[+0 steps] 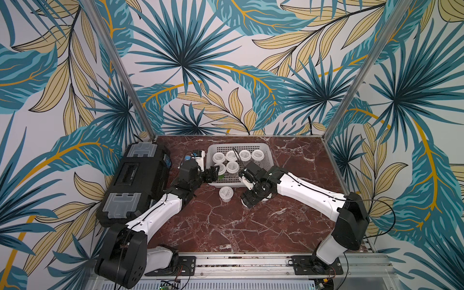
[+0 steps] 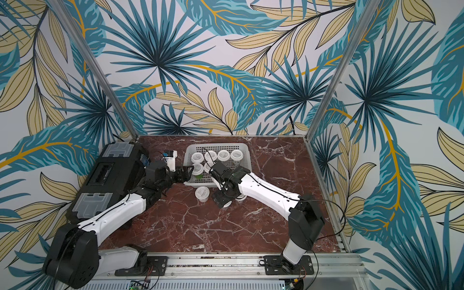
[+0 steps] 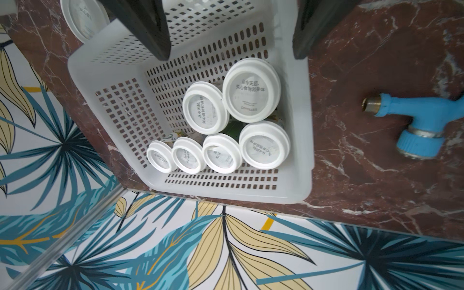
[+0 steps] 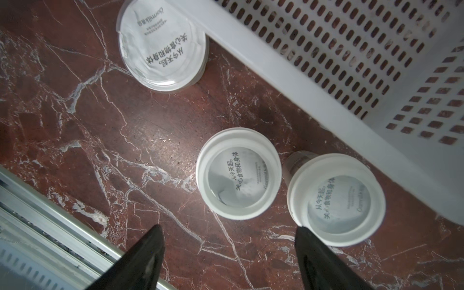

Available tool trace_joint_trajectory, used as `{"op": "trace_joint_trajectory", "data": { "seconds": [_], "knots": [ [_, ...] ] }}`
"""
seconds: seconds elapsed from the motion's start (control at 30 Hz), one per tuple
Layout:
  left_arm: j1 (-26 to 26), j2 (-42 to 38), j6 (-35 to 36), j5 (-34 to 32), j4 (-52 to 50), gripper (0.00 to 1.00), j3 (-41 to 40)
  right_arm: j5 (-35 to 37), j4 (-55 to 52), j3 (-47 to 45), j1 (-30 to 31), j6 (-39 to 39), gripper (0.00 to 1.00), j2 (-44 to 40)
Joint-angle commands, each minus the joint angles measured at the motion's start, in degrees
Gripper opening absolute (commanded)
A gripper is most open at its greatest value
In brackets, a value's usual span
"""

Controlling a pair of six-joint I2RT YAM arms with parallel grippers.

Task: Put the yogurt in the basket
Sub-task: Pick up the yogurt from the center of the board.

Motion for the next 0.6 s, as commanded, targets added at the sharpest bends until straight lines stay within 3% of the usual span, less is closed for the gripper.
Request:
{"op": "trace_joint_trajectory", "data": {
  "seconds": [0.0, 0.23, 0.57],
  "knots": [
    [-0.7, 1.0, 2.1, -0.2, -0.7, 0.85, 3.1, 0.9, 0.5, -0.7, 1.0, 1.0, 0.86, 1.1],
    [-0.7, 0.7, 1.8, -1.5, -1.2, 0.97, 3.0, 0.7, 1.3, -0.4, 1.2, 0.9, 0.87, 3.3],
    [-0.7, 0.2, 1.5, -3.1, -1.2, 1.00, 2.6, 2.4, 2.0, -0.2, 1.1, 0.9, 0.87, 5.6]
  ]
}}
